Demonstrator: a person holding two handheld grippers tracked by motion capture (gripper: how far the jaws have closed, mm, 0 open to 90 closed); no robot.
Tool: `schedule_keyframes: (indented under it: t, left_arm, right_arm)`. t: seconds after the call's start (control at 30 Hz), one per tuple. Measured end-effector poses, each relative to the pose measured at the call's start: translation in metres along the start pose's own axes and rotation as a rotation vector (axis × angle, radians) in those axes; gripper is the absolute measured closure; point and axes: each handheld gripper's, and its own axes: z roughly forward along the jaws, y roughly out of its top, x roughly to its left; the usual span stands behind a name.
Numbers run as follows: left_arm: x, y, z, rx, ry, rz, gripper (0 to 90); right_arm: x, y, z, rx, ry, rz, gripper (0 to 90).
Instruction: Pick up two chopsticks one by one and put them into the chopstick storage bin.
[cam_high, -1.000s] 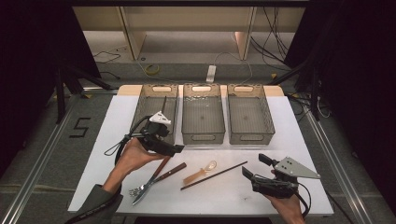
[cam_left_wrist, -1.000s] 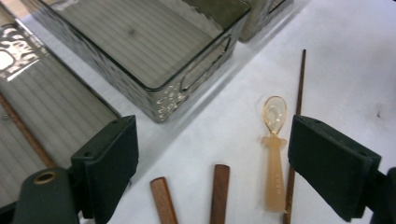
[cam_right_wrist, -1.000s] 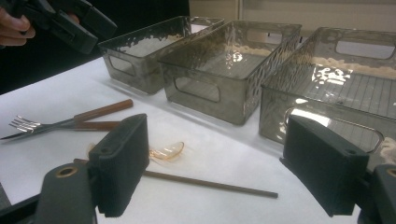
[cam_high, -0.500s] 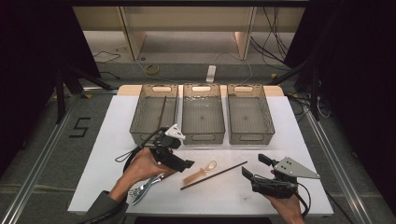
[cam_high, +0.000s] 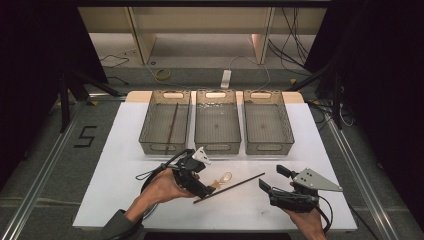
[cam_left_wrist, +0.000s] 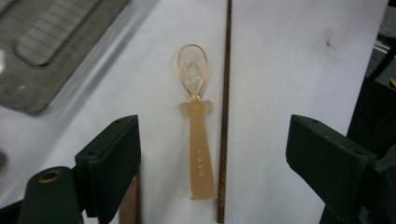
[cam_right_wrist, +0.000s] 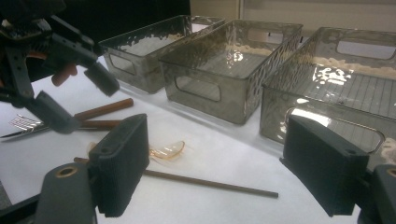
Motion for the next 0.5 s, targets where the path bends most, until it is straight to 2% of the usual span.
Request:
schedule_keyframes:
  t: [0.23,0.5]
  left_arm:
    - [-0.008,0.0,0.014,0.074,-0.022,0.042,25.0]
    - [-0.014,0.0,0.025,0.126,-0.027,0.063,41.3]
  right_arm:
    - [0.0,0.0,0.0,-0.001,0.001,-0.001,23.0]
    - [0.0,0.0,0.001,0.002,0.0,-0.001,23.0]
